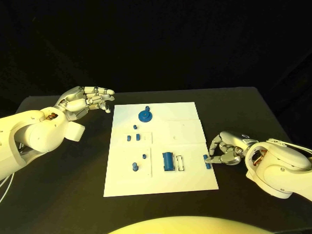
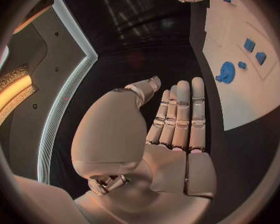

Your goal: Assemble the parts on the task board

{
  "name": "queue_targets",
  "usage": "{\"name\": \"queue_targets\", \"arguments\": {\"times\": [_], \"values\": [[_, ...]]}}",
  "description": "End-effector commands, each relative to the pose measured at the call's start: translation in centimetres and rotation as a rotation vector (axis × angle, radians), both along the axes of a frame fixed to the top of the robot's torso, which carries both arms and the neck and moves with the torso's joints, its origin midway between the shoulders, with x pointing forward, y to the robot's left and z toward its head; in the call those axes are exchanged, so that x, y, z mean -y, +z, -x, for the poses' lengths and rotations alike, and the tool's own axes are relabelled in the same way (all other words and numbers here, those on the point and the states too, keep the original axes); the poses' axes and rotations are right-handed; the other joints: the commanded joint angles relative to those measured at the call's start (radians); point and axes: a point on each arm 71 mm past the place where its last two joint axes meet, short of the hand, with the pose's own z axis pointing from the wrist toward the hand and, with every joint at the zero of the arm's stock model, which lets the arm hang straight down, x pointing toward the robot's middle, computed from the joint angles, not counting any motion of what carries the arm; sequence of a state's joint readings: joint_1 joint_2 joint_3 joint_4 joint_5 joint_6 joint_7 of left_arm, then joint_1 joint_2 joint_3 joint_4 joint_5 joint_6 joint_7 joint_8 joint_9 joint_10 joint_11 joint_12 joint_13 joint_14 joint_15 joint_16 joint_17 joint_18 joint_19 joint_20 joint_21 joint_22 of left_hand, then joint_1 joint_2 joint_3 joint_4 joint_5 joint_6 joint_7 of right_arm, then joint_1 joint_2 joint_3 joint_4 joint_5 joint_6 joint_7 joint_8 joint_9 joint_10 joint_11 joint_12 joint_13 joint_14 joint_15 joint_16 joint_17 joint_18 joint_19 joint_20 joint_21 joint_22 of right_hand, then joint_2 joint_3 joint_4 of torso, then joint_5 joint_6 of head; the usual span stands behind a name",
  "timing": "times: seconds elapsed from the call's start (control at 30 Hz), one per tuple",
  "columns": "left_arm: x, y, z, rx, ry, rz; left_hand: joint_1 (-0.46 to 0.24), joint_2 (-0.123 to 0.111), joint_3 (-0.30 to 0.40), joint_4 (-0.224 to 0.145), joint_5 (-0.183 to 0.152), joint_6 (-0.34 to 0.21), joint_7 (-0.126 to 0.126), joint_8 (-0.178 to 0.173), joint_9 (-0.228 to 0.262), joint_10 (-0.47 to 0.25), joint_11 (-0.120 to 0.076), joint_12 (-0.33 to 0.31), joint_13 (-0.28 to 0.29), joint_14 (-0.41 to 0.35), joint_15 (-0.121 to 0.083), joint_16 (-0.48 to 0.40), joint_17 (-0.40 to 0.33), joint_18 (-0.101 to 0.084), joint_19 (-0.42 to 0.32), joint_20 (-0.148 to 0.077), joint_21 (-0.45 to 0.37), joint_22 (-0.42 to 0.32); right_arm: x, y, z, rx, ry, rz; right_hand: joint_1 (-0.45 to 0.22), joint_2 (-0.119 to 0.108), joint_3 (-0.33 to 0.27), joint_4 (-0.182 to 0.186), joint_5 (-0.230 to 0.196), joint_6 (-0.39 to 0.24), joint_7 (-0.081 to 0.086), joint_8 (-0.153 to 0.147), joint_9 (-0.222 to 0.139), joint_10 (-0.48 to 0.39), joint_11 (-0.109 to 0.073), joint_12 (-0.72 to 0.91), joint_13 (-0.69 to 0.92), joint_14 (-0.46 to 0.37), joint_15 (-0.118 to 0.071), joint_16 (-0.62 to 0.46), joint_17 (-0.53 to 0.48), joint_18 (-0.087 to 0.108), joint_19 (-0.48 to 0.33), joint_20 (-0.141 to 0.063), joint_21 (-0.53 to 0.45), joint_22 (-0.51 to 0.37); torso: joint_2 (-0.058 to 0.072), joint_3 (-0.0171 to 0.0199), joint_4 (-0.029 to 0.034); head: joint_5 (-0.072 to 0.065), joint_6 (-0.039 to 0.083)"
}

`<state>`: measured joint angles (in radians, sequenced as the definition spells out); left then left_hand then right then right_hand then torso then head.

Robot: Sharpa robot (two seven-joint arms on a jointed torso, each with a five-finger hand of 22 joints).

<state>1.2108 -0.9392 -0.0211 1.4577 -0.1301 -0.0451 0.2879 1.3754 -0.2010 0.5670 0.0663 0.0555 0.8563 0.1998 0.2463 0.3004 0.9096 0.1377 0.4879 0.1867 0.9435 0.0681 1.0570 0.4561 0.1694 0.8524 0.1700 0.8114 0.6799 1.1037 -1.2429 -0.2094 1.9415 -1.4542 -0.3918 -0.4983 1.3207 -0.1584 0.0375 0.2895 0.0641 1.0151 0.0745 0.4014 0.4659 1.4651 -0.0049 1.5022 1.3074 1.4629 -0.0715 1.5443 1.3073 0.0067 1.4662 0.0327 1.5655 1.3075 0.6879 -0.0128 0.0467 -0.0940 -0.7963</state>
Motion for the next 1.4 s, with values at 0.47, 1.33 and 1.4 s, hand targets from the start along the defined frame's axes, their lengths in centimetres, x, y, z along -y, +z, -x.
{"name": "queue_targets", "arguments": {"times": [0.47,1.33,1.4], "values": [[0.0,0.1,0.1,0.005,-0.005,0.012,0.001,0.007,-0.004,0.005,-0.001,-0.006,0.001,0.004,-0.002,-0.008,0.001,0.005,-0.002,-0.002,0.004,-0.006,0.000,0.014,0.005,0.001,-0.006,-0.001,-1.4,-2.1,0.5,-0.065,0.052,0.051,0.036,0.010,0.023,-0.001,0.008,0.034,-0.015,0.007,0.003,0.071,-0.009,-0.002,0.219,0.092,-0.005,-0.005,0.186,-0.007,0.105,-0.001,0.005,0.263,0.000,-0.0003,0.0004,0.005,-0.005],[-0.2,0.1,0.1,0.004,0.000,0.010,0.004,0.007,-0.007,0.007,-0.001,-0.007,0.000,0.007,-0.003,-0.009,0.001,0.007,-0.002,-0.002,0.004,-0.006,0.000,0.014,0.010,0.000,-0.012,-0.005,-3.2,-1.4,0.5,-0.017,0.049,-0.030,0.141,-0.032,0.363,-0.041,0.289,0.029,-0.019,0.004,0.010,0.074,-0.016,0.001,0.224,0.094,-0.013,-0.001,0.199,-0.007,0.105,-0.012,0.005,0.263,0.000,-0.0016,0.0010,0.010,-0.006],[-0.2,0.1,0.1,0.004,0.000,0.010,0.004,0.007,-0.007,0.007,-0.001,-0.007,0.000,0.007,-0.003,-0.009,0.001,0.007,-0.002,-0.002,0.004,-0.006,0.000,0.014,0.010,0.000,-0.012,-0.005,-3.6,-1.0,0.4,-0.012,0.042,-0.064,0.134,-0.033,0.377,-0.047,0.290,0.028,-0.020,0.007,0.013,0.075,-0.016,0.002,0.224,0.095,-0.013,0.001,0.203,-0.007,0.105,-0.012,0.005,0.263,0.000,-0.0016,0.0012,0.013,-0.005]]}}
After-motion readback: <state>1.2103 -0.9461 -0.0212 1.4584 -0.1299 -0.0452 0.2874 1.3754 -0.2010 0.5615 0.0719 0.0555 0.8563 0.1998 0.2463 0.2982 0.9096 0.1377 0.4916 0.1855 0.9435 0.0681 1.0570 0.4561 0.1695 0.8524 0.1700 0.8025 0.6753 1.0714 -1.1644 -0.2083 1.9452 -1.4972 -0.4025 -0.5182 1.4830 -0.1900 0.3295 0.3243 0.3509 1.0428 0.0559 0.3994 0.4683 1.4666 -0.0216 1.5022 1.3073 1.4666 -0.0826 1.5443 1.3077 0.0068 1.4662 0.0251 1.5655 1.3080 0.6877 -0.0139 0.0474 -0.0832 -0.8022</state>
